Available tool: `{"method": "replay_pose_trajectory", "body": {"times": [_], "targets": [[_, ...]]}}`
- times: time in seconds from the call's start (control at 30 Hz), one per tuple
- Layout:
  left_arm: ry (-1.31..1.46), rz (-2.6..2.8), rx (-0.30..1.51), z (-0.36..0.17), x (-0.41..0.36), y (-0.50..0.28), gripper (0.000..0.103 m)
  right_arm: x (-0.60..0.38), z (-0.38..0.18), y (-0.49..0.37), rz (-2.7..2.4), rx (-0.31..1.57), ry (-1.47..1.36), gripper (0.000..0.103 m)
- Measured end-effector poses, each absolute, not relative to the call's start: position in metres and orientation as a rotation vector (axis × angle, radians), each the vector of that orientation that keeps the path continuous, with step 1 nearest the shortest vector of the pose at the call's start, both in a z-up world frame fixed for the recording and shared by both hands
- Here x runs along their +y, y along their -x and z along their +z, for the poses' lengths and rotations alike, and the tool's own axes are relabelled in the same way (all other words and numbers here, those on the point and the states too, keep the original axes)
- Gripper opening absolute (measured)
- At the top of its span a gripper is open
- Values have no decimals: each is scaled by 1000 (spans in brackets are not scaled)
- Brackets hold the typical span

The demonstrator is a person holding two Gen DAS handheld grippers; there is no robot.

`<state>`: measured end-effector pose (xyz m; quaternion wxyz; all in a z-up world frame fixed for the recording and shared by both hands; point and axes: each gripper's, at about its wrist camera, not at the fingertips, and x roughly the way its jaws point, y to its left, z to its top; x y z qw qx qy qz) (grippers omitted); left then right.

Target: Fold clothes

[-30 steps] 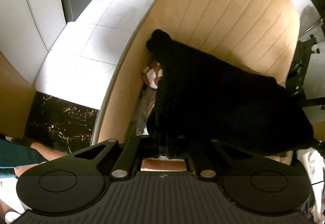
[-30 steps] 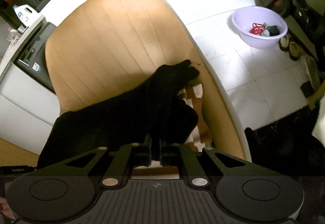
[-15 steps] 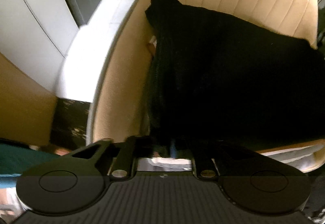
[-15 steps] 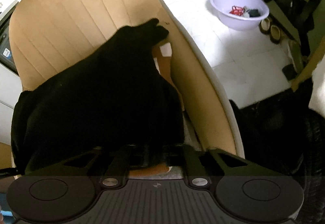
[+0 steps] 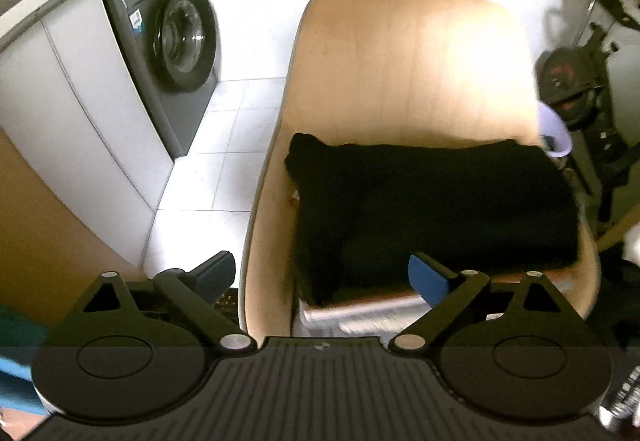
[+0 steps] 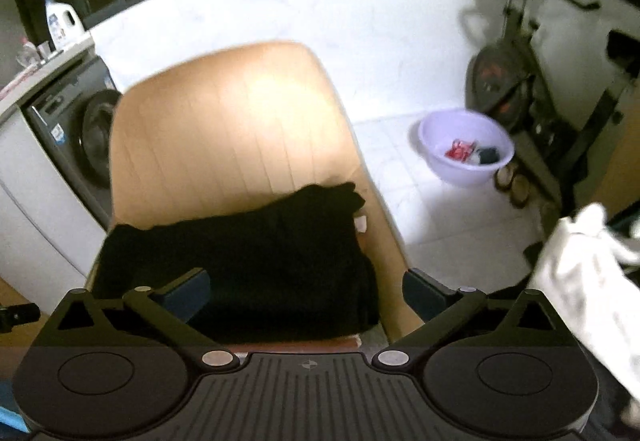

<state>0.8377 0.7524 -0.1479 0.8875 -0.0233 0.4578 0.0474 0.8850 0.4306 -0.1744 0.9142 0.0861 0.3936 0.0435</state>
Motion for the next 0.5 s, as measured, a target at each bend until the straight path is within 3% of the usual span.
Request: {"method": "replay_pose_trajectory", "body": {"times": [0.5], "targets": [[91, 17, 983, -116, 736, -696, 97, 460, -109, -722, 42, 765, -142, 102]]}}
